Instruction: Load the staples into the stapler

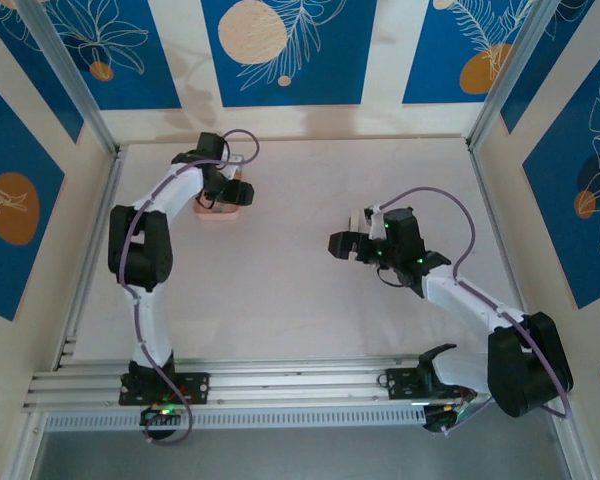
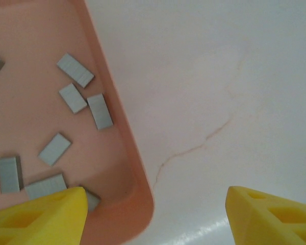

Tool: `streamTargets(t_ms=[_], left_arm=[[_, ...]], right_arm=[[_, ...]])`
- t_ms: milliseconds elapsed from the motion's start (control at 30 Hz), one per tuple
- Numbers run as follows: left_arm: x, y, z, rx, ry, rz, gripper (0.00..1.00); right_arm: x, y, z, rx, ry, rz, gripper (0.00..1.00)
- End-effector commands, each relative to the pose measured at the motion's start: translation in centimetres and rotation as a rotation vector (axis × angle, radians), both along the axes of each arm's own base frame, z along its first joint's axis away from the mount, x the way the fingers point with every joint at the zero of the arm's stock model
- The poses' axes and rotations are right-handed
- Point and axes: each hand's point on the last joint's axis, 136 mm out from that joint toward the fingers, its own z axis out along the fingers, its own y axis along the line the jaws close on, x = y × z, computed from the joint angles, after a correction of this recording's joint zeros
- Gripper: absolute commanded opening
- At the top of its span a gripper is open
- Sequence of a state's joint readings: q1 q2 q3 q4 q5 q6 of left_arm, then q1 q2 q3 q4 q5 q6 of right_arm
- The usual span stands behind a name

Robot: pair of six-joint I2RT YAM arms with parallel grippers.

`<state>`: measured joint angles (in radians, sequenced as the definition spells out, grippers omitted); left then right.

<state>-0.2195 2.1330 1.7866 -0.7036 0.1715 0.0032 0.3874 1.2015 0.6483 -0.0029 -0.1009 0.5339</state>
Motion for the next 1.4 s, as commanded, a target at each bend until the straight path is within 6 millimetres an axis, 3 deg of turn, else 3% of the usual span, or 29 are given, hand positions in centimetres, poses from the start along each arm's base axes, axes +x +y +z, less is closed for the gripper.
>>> streamTargets(t_ms=[0,267,767,1367], left_arm=[[-0.1,0.4,-2.1,0.064,0.079,-0.015,0.71],[-0.9,-0.5,-3.8,0.067,0.140,-0.056,0.67],[-5.6,-3.1,-2.5,0.008,0.196,-0.139,0.65],[-15.8,-11.2,-3.0,-0.144,0.289,-0.246,0.64]], right_arm=[[0.4,0.6,0.7,-0.009,-0.010,0.010,0.99],[0.5,1.1,0.4,-0.017,0.002,0.018,0.99],[0.4,1.3,1.4,-0.013,-0.018,0.029,1.00],[-1.0,0.2,1.8,-0.038,-0.003,0.009,1.00]])
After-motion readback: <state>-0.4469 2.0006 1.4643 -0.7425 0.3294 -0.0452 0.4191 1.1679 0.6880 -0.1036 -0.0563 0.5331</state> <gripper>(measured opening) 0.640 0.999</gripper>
